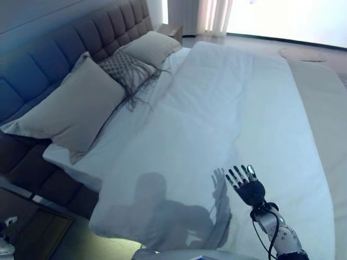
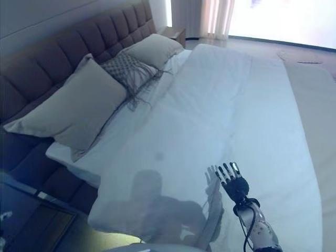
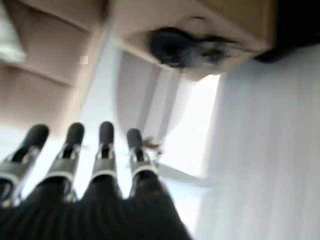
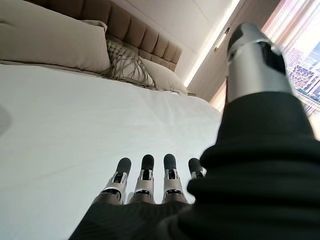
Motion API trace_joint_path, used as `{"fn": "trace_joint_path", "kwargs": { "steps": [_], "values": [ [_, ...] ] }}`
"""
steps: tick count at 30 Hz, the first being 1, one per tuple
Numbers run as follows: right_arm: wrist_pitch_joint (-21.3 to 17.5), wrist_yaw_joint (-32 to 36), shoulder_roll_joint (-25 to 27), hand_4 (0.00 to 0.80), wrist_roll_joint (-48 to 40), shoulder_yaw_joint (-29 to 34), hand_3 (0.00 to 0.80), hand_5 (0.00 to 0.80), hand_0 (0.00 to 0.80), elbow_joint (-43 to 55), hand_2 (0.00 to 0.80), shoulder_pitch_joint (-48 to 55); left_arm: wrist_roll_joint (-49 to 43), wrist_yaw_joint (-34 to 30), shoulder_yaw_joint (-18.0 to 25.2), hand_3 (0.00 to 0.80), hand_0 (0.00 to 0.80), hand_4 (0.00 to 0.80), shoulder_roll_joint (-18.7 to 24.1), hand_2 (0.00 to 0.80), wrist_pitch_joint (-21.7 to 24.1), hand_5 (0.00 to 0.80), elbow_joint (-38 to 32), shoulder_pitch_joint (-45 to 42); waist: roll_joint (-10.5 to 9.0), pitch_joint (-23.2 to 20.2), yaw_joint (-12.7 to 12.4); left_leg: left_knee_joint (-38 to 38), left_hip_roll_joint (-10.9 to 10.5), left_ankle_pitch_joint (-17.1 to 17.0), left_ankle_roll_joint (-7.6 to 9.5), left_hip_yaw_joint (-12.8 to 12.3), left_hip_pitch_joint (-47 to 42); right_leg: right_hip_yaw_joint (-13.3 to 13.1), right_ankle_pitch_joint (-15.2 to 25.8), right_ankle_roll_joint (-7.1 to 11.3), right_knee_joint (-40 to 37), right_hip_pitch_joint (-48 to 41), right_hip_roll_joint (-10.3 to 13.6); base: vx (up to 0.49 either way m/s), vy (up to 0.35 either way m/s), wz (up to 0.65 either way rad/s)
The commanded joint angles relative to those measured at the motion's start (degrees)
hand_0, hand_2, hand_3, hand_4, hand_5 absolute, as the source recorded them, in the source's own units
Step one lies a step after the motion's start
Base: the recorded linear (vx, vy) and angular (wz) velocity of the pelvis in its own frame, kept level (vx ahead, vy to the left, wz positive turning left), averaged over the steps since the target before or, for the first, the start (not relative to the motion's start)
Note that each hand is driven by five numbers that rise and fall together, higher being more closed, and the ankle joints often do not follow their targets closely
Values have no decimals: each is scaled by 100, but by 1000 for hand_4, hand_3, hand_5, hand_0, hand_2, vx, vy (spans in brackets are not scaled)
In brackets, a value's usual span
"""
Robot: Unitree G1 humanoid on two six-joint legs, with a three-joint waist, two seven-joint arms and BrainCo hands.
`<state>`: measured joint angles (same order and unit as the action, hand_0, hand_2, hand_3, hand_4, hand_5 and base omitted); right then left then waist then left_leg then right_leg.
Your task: Make the bed neatly
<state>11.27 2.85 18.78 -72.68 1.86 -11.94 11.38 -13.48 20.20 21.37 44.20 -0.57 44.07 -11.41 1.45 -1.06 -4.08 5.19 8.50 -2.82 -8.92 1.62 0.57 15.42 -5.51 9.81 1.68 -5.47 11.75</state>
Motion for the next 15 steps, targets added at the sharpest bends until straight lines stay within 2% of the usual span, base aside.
{"fn": "trace_joint_path", "kwargs": {
  "steps": [1,4,7,9,11,15],
  "values": [
    [-227,202,-158,0,-148,268,0,0,0,155,0,-92,-187,-289,-205,0,0,0,472,0,598,0,-503,95,-136,-104,-97,-326,427,-117,1,-104,112,-216,1021,392,-30,714,652,-7,-21,6],
    [-228,210,-230,0,-92,308,0,0,0,135,0,-68,-42,-630,-355,0,0,0,340,0,879,0,-936,89,-141,-97,-94,-311,428,-109,4,-113,100,-228,1023,376,-64,696,619,0,0,0],
    [-301,301,-322,0,-85,338,0,0,0,61,0,-28,274,-935,-680,0,0,0,4,0,1100,0,-1668,118,-177,-77,-105,-283,442,-95,15,-125,96,-227,1012,358,-89,686,584,-3,-31,4],
    [-331,348,-373,0,-81,344,0,0,0,40,0,11,482,-1006,-814,0,0,0,-221,0,1116,0,-1896,118,-197,-64,-111,-285,452,-90,13,-129,87,-229,1009,352,-90,675,572,2,-17,2],
    [-374,387,-436,0,-67,323,0,0,0,-6,0,31,710,-1111,-1027,0,0,0,-541,0,1161,0,-1921,165,-219,-53,-96,-280,468,-89,12,-158,66,-241,1010,343,-99,659,552,7,-16,0],
    [-501,258,-465,0,57,199,0,0,0,-43,0,46,1529,-1144,-1613,0,0,0,-1136,0,1284,0,-1532,508,-256,-33,32,-268,505,-97,22,-274,3,-345,1012,318,-108,646,509,0,0,0]
  ]
}}
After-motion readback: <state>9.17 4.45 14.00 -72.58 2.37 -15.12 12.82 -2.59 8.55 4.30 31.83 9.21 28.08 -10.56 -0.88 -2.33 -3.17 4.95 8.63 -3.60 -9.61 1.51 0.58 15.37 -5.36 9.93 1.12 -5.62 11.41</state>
